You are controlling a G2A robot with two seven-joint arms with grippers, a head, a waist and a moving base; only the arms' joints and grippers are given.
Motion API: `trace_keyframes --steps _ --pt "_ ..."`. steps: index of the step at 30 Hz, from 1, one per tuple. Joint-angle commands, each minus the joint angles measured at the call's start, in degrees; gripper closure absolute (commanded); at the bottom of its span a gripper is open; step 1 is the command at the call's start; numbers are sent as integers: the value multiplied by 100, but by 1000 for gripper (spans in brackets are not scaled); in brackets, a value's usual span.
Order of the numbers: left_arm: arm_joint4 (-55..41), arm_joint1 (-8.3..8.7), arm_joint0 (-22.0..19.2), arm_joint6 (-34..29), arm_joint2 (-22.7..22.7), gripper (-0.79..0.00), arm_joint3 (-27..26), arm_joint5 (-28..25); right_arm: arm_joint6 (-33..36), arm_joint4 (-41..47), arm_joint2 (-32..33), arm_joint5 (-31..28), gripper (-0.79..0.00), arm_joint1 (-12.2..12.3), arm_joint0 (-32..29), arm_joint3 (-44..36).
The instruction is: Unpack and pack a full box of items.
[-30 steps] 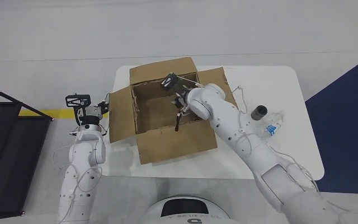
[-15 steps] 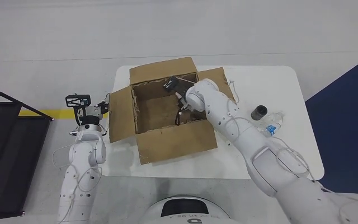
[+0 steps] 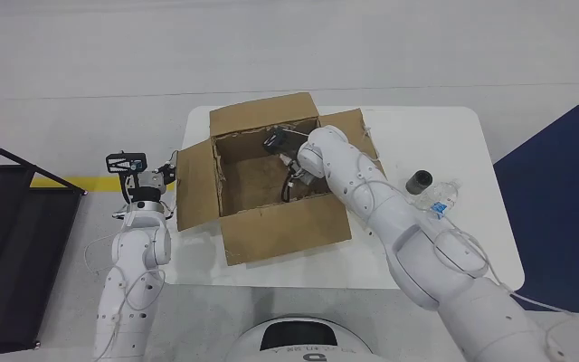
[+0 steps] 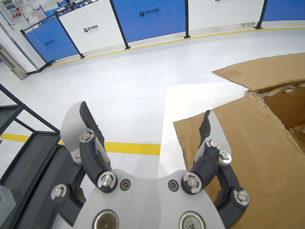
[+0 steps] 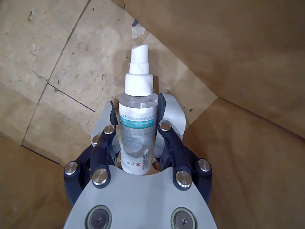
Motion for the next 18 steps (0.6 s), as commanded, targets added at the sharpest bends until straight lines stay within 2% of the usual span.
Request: trace_keyframes --steps 1,6,10,14,16,18 --pt "0 0 0 0 0 -785 0 0 -50 -10 -24 -15 0 -38 35 78" --pt "0 0 0 0 0 -785 0 0 -497 -112 -7 28 0 -66 67 -39" --pt "0 0 0 0 0 -785 0 0 -1243 -213 245 -140 0 122 -149 -699" --pt "0 0 0 0 0 -785 0 0 -1998 -667 845 -264 0 573 -842 -2053" --pt "0 0 0 0 0 -785 0 0 -2235 -1032 1349 -278 0 869 -1481 -3160" --pt "0 0 0 0 0 -785 0 0 -2373 -1432 1974 -311 0 1162 -2364 -4504"
